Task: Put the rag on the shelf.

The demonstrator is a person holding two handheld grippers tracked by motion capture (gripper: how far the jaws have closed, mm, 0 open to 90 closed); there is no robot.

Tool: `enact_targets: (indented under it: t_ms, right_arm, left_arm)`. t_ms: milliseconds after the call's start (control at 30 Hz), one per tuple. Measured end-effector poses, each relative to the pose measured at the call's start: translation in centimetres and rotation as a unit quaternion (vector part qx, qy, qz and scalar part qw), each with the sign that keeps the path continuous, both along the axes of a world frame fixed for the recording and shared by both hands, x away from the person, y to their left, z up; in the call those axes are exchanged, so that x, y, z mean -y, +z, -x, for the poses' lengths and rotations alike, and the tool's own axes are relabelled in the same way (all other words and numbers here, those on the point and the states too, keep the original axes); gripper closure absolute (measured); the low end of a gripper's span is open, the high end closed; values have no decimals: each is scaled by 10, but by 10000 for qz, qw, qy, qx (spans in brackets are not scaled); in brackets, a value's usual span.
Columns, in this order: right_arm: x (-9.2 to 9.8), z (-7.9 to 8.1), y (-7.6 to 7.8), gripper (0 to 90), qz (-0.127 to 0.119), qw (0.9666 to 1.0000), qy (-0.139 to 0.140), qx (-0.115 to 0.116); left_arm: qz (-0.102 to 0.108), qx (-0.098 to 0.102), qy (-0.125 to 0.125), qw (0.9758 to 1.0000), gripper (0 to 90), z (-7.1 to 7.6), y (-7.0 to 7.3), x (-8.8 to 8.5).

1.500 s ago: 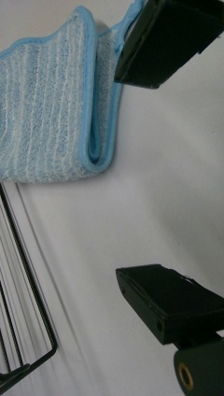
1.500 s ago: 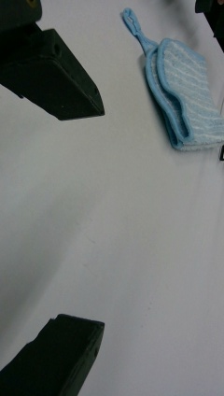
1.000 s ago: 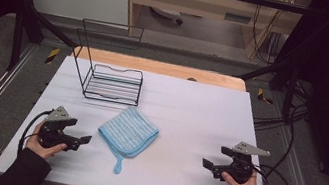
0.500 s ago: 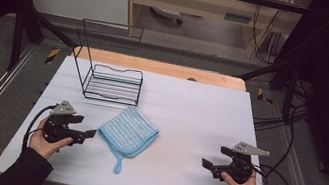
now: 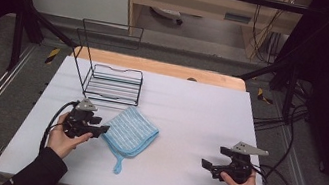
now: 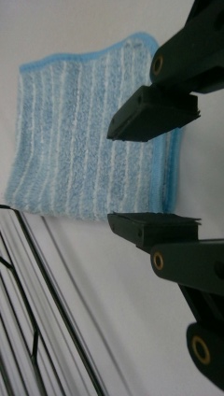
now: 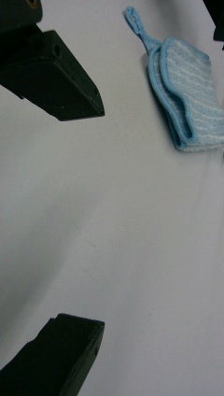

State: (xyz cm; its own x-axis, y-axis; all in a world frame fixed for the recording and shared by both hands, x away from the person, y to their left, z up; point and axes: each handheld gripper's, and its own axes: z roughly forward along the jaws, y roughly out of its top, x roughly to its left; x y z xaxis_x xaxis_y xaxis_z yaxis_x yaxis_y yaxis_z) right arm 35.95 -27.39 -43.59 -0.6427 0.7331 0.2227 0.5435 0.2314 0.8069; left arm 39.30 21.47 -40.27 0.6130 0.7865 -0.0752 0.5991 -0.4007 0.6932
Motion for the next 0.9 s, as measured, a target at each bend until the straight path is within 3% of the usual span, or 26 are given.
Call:
enact_targets:
  t_ms: [133,300,733,900]
  right_arm:
    - [0,0,0,12,8,10000,-3,7]
    - [0,0,0,12,17,10000,-4,-1]
    - [0,-1,-1,13,33,10000,7,-2]
    - [-1,-1,-1,15,34,10000,17,-7]
  left_arm:
    - [-184,-166,105,9996,585,-9,-13,6]
    - [-187,-301,162,9992,597,-15,-23,6]
    - [-193,-422,174,9988,690,-20,-33,8]
    - [-175,-466,199,9986,765,-21,-33,9]
